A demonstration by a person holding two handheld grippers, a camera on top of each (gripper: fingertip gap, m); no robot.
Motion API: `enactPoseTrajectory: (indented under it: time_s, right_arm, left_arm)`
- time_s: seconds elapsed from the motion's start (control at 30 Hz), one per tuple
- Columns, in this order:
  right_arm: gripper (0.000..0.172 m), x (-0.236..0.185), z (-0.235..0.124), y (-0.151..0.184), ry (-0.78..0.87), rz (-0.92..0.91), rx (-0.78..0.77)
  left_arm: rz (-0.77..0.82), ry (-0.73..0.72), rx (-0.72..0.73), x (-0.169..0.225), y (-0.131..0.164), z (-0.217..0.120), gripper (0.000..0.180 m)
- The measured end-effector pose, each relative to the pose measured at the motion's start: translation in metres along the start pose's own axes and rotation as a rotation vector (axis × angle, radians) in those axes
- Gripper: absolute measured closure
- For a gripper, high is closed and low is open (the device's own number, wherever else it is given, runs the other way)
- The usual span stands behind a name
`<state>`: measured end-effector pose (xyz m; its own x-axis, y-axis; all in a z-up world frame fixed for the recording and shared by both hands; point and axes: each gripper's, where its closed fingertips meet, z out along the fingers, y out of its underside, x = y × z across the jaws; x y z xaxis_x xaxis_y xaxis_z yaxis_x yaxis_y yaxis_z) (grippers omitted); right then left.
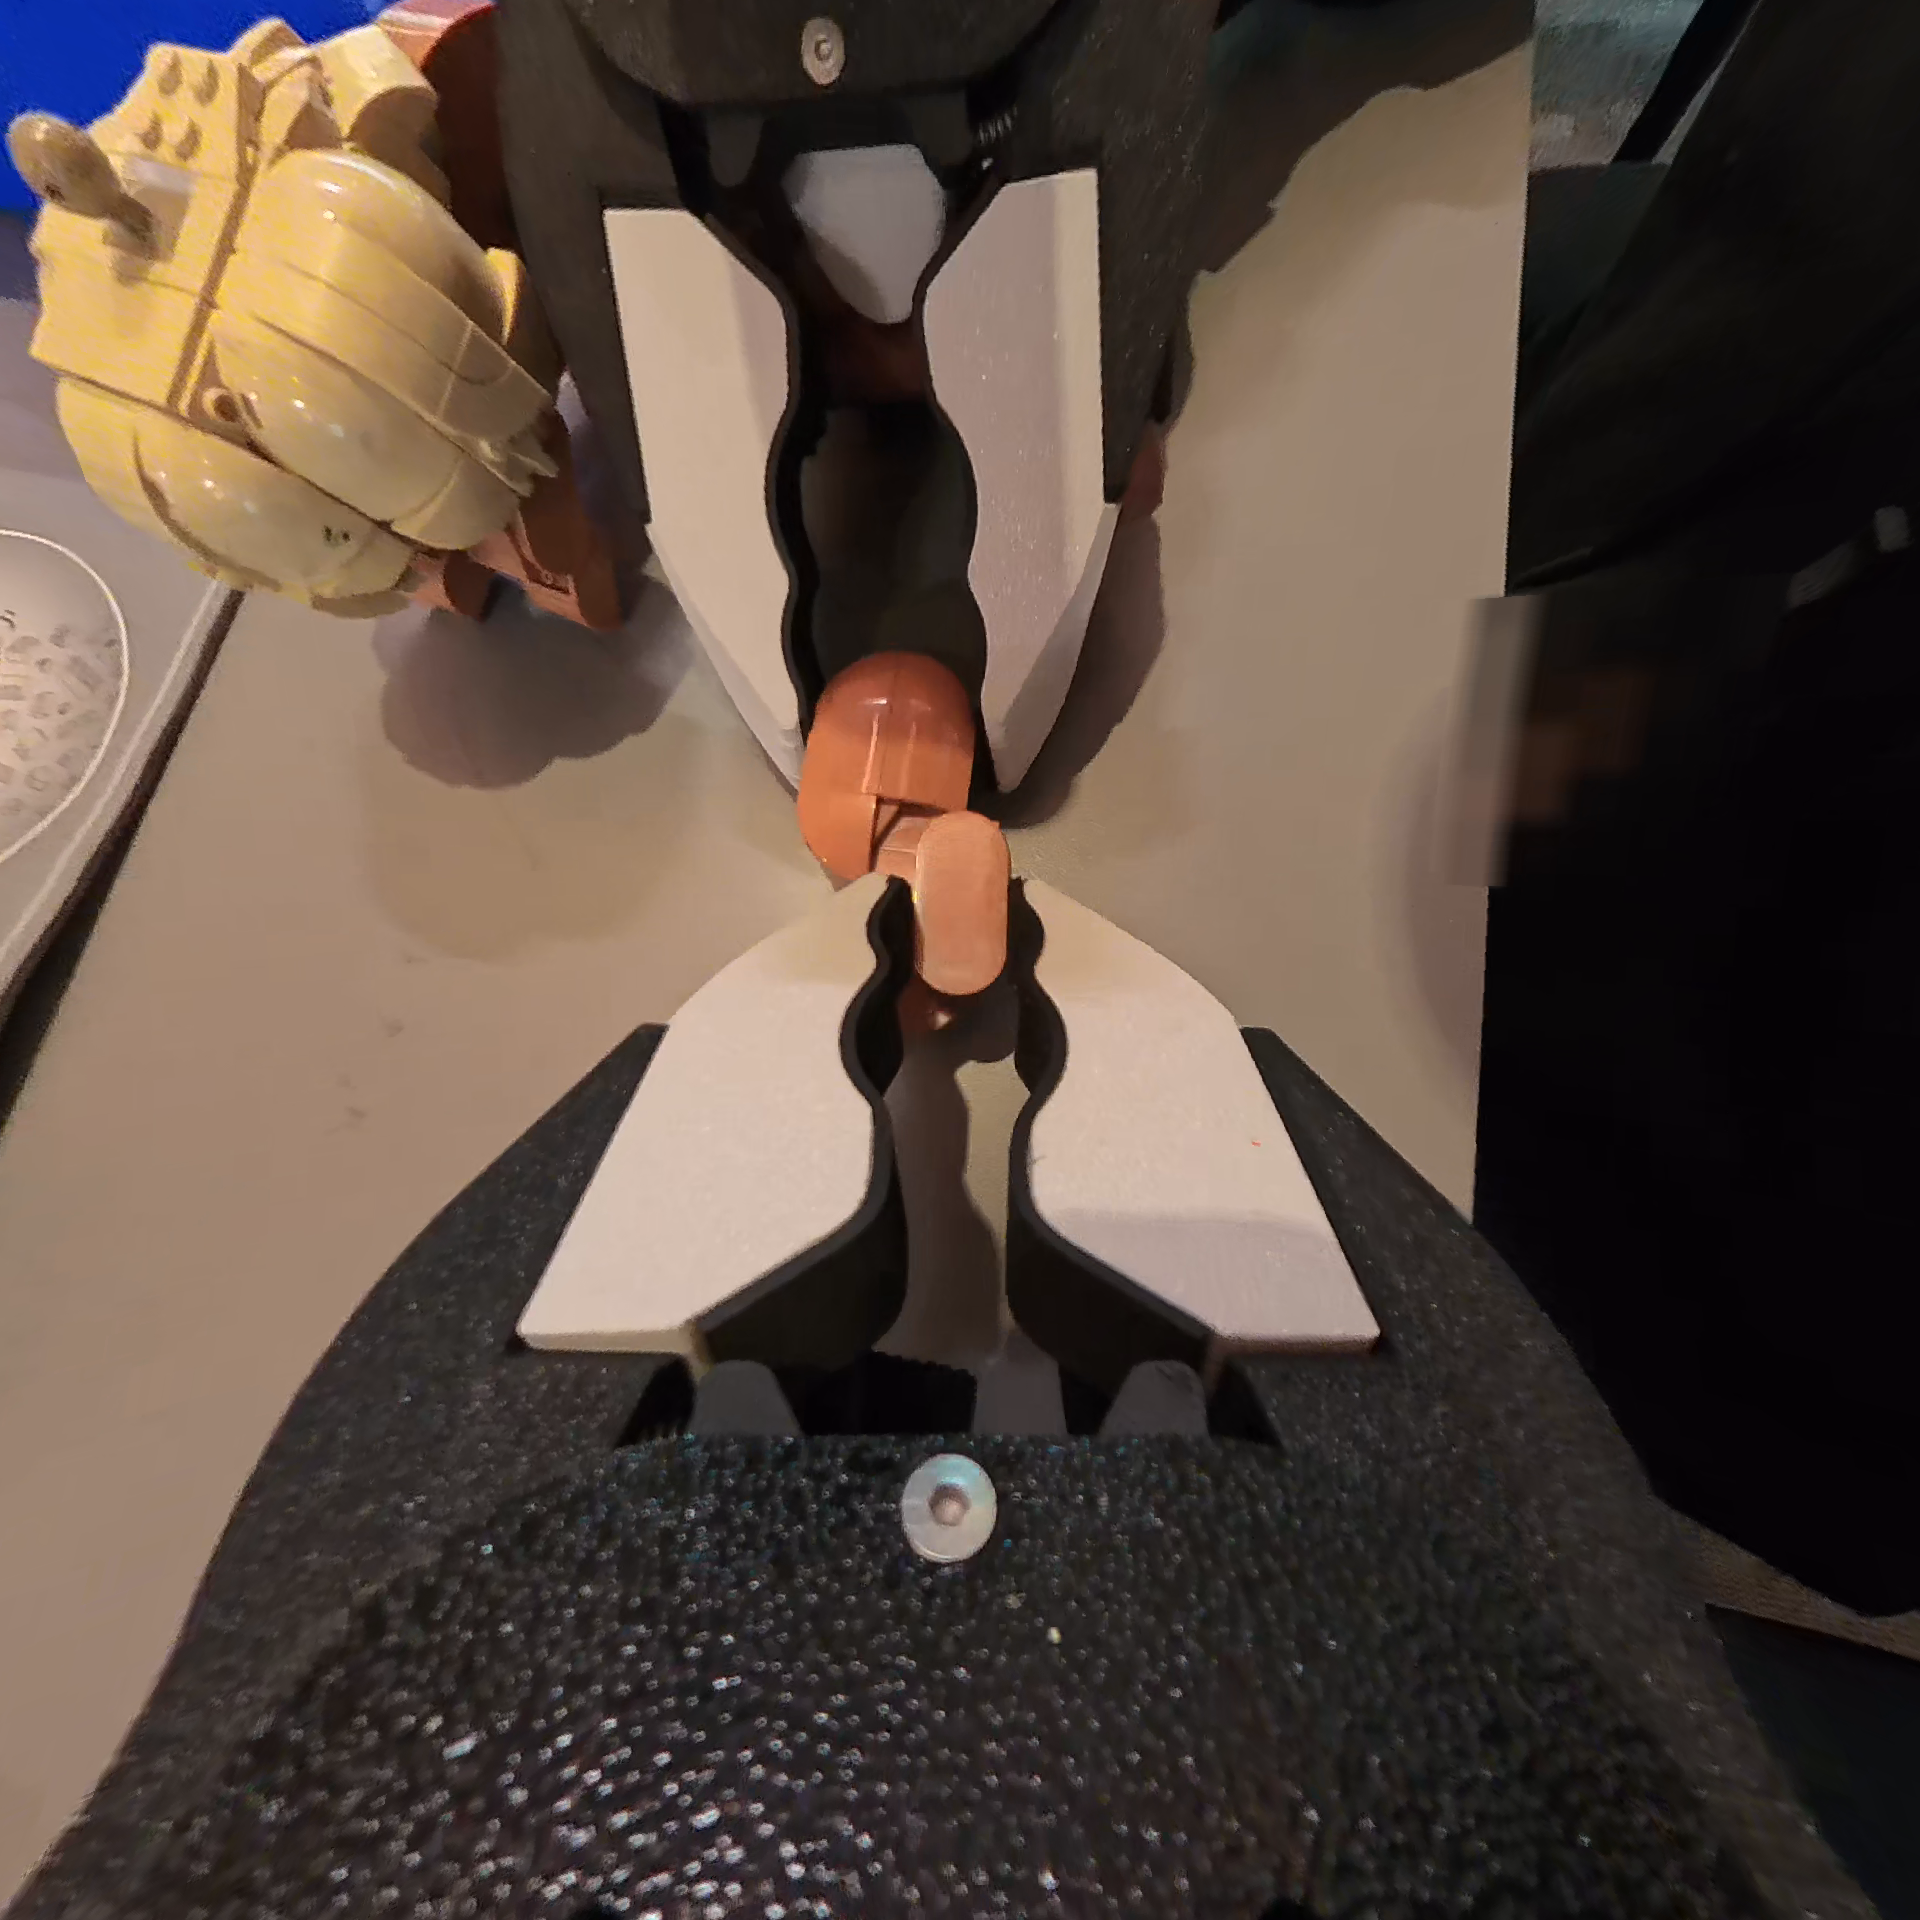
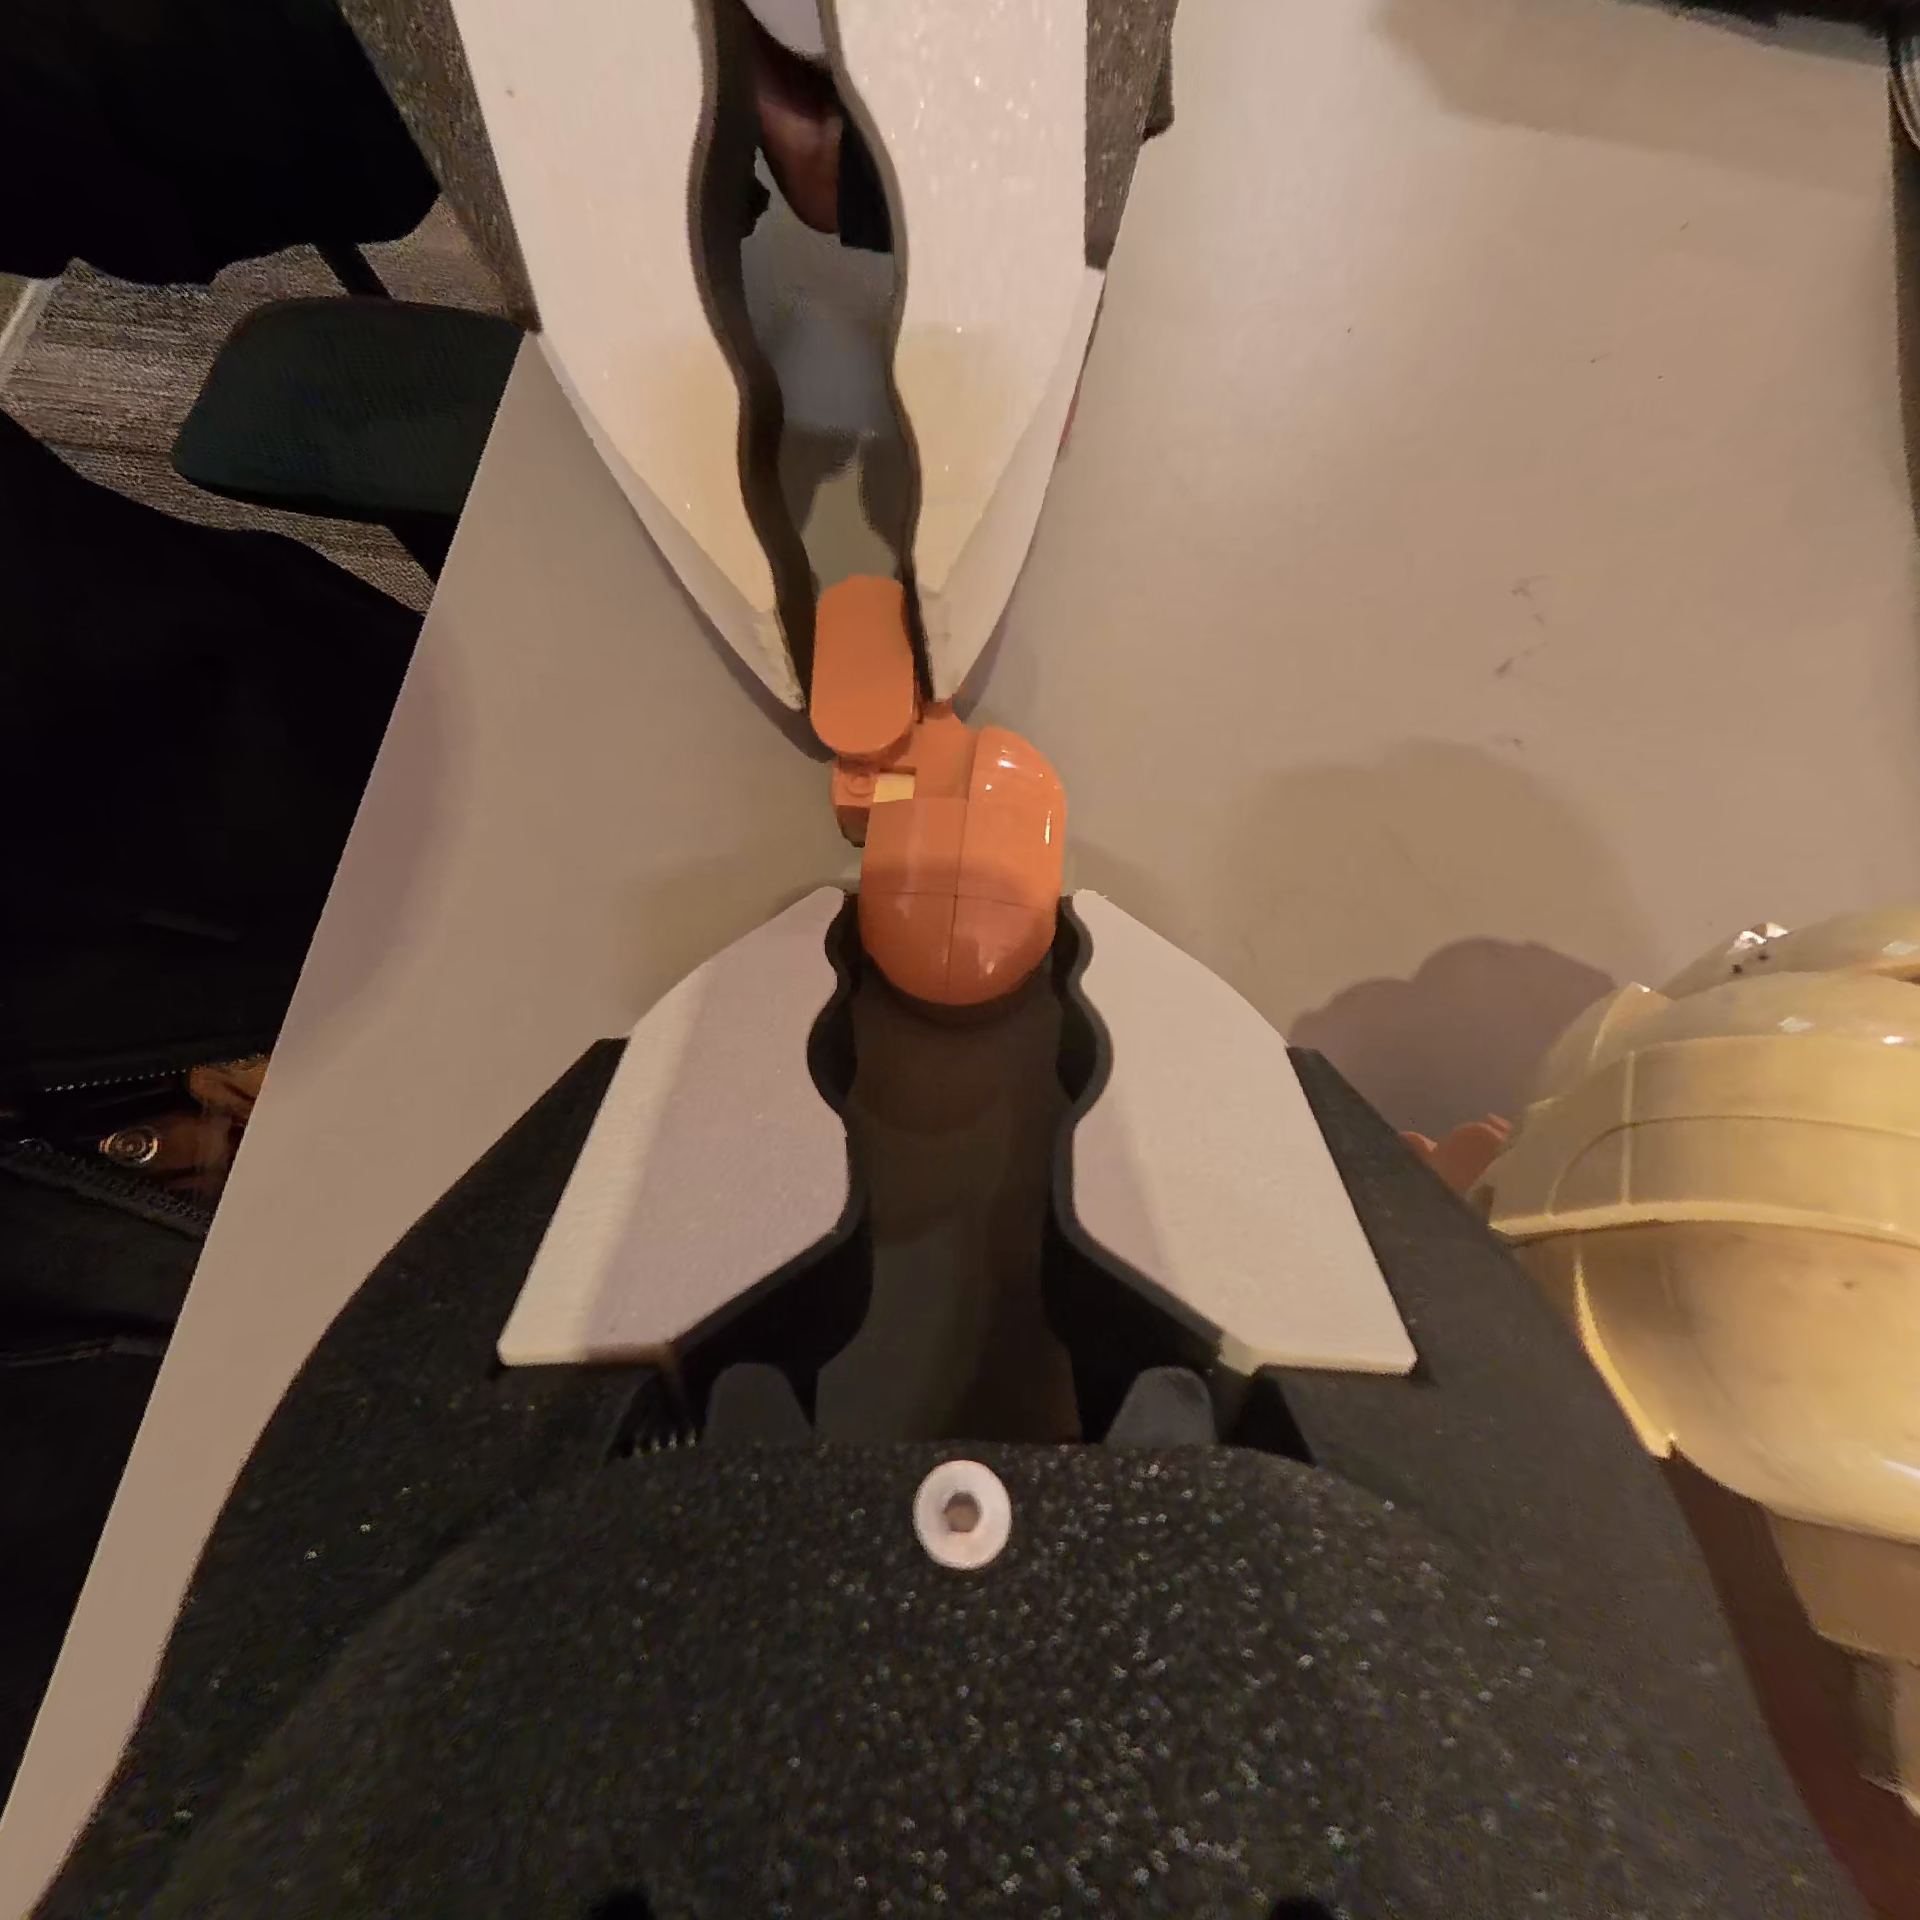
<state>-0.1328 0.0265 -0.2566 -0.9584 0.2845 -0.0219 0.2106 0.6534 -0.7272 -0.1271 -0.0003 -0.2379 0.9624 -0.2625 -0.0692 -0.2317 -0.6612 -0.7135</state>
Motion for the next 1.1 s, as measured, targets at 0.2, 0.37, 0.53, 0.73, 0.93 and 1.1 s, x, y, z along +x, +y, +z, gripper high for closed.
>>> enactPoseTrajectory:
  time_s: [0.2,0.37,0.53,0.73,0.93,1.1]
  right_arm:
    - [0.136,0.0001,0.0,-0.0002,-0.004,0.007,-0.001]
    - [0.136,0.0002,-0.0001,-0.0001,-0.007,0.011,-0.001]
    - [0.136,0.0,-0.0003,-0.0001,-0.01,0.014,-0.001]
    - [0.136,0.0001,-0.0003,-0.0001,-0.013,0.018,0.0]
    - [0.136,0.0002,-0.0002,-0.0001,-0.015,0.02,0.0]
    - [0.136,0.0002,-0.0002,-0.0002,-0.015,0.02,0.001]
  left_arm:
    - [0.049,-0.017,-0.085,-0.0031,0.0025,0.0065,0.163]
    - [0.058,-0.005,-0.1,-0.0021,0.0021,0.007,0.163]
    - [0.06,0.004,-0.11,-0.0018,0.0023,0.0073,0.163]
    - [0.056,0.01,-0.117,-0.0021,0.0023,0.0078,0.162]
    - [0.054,0.012,-0.115,-0.002,0.0025,0.0078,0.162]
    - [0.058,0.011,-0.111,-0.0011,0.0022,0.008,0.162]
